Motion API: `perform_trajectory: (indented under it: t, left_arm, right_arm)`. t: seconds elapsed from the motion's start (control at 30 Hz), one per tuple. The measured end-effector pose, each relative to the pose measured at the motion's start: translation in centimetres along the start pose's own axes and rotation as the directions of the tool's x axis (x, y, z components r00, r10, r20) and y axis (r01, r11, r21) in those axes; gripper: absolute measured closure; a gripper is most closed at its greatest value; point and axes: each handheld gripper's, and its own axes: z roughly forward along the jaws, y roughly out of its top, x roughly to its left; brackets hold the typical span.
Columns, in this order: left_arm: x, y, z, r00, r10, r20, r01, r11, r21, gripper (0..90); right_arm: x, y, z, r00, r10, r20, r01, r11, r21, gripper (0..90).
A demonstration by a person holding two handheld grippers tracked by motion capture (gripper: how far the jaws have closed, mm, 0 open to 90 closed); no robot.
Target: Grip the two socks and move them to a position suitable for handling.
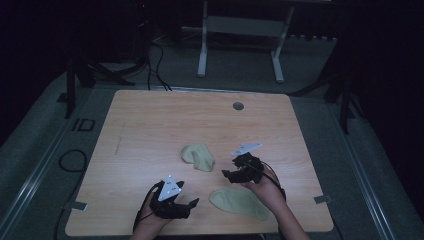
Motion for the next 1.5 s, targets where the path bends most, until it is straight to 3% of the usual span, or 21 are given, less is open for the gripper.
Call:
perform_trajectory:
  t: [0.3, 0.4, 0.53, 0.8, 0.9, 0.97, 1.03, 1.17, 1.23, 1.33, 1.5]
  left_arm:
    - [0.6, -0.9, -0.5, 0.9994, -0.008, -0.034, 0.009, 0.9996, 0.028, 1.6]
    - [0.9, -1.1, -0.8, 0.9981, -0.023, -0.057, 0.024, 0.9995, 0.019, 0.9]
    - [1.3, -1.4, -1.0, 0.9970, -0.052, -0.057, 0.053, 0.9983, 0.022, 1.0]
    - [1.1, -1.6, -0.8, 0.9975, -0.053, -0.047, 0.054, 0.9981, 0.029, 1.0]
    - [1.3, -1.7, -0.7, 0.9972, -0.057, -0.048, 0.059, 0.9977, 0.034, 1.0]
    - [1.3, -1.7, -0.7, 0.9967, -0.063, -0.050, 0.065, 0.9974, 0.032, 1.0]
    - [1.4, -1.7, -0.8, 0.9966, -0.068, -0.046, 0.069, 0.9972, 0.028, 1.0]
    - [1.3, -1.7, -0.7, 0.9970, -0.063, -0.044, 0.065, 0.9974, 0.033, 1.0]
    - [1.3, -1.7, -0.6, 0.9975, -0.057, -0.043, 0.059, 0.9975, 0.039, 1.0]
    - [1.3, -1.8, -0.5, 0.9978, -0.053, -0.041, 0.055, 0.9975, 0.044, 1.1]
    - [1.3, -1.9, -0.4, 0.9979, -0.049, -0.041, 0.051, 0.9975, 0.049, 1.0]
  right_arm:
    - [1.1, 5.0, 4.1, 1.0000, -0.006, -0.007, 0.006, 1.000, 0.023, 37.4]
    - [1.3, 6.4, 5.6, 1.0000, -0.003, -0.004, 0.004, 0.999, 0.038, 36.1]
    - [1.4, 7.6, 7.7, 0.9999, 0.011, -0.008, -0.010, 0.998, 0.059, 35.0]
    - [1.2, 8.6, 11.3, 0.9985, 0.012, 0.052, -0.017, 0.995, 0.102, 36.9]
    - [1.1, 8.5, 12.1, 0.9987, 0.030, 0.041, -0.034, 0.993, 0.109, 40.6]
    - [1.3, 8.4, 12.5, 0.9983, 0.003, 0.059, -0.011, 0.991, 0.135, 43.7]
    - [1.4, 8.3, 12.5, 0.9978, -0.010, 0.065, 0.002, 0.992, 0.127, 46.3]
    - [1.5, 8.2, 12.4, 0.9972, -0.027, 0.069, 0.018, 0.992, 0.124, 68.0]
    - [1.7, 8.3, 12.3, 0.9948, -0.034, 0.096, 0.021, 0.991, 0.133, 77.9]
    - [1.7, 8.7, 11.9, 0.9955, -0.036, 0.088, 0.022, 0.988, 0.152, 81.1]
    - [1.0, 9.3, 9.8, 0.9969, -0.034, 0.071, 0.027, 0.994, 0.108, 81.6]
